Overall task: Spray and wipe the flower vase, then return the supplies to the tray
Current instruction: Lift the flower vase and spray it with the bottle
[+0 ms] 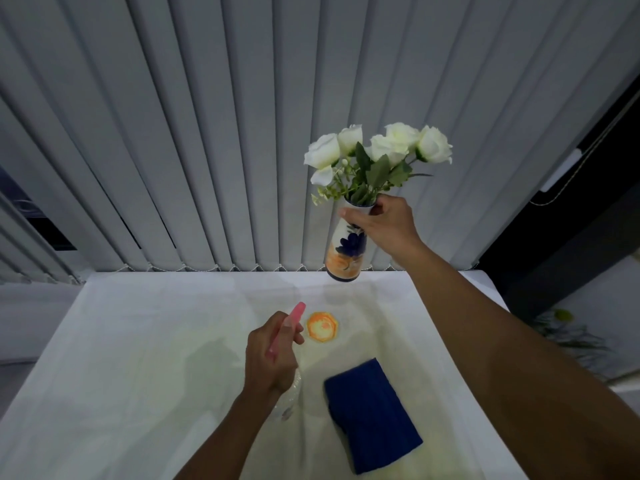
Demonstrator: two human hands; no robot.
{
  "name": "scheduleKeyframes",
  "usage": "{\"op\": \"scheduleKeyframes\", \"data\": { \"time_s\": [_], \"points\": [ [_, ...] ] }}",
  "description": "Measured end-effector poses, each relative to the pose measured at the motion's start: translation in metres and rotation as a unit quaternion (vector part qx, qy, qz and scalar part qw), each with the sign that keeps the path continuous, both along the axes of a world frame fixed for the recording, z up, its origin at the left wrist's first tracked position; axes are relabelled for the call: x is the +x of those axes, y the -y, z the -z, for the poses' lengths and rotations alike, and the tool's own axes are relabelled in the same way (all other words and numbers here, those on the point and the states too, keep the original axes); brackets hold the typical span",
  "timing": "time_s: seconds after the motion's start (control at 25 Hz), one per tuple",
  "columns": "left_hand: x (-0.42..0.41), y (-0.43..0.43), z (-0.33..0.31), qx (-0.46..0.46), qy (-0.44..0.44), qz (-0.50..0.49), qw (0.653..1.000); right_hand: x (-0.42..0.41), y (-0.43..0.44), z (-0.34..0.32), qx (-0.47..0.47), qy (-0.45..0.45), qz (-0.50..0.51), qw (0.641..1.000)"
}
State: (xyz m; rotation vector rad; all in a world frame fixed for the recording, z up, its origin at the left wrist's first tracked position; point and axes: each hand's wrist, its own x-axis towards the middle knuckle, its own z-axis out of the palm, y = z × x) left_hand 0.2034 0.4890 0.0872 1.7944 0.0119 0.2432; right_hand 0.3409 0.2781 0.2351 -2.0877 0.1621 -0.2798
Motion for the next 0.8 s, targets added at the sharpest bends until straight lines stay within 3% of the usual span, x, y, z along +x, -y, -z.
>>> {"op": "scheduleKeyframes", "data": {
  "time_s": [0.36, 0.8],
  "points": [
    [0.053, -0.044, -0.012, -0.194, -0.067, 0.040, 0.978, 0.000, 0.011, 0.004, 0.085, -0.034, 0.013, 0.996],
    [0.056, -0.051, -0.020, -0.198, -0.074, 0.093, 0.973, -0.002, 0.003, 0.004, 0.072, -0.042, 0.006, 0.997]
  ]
}}
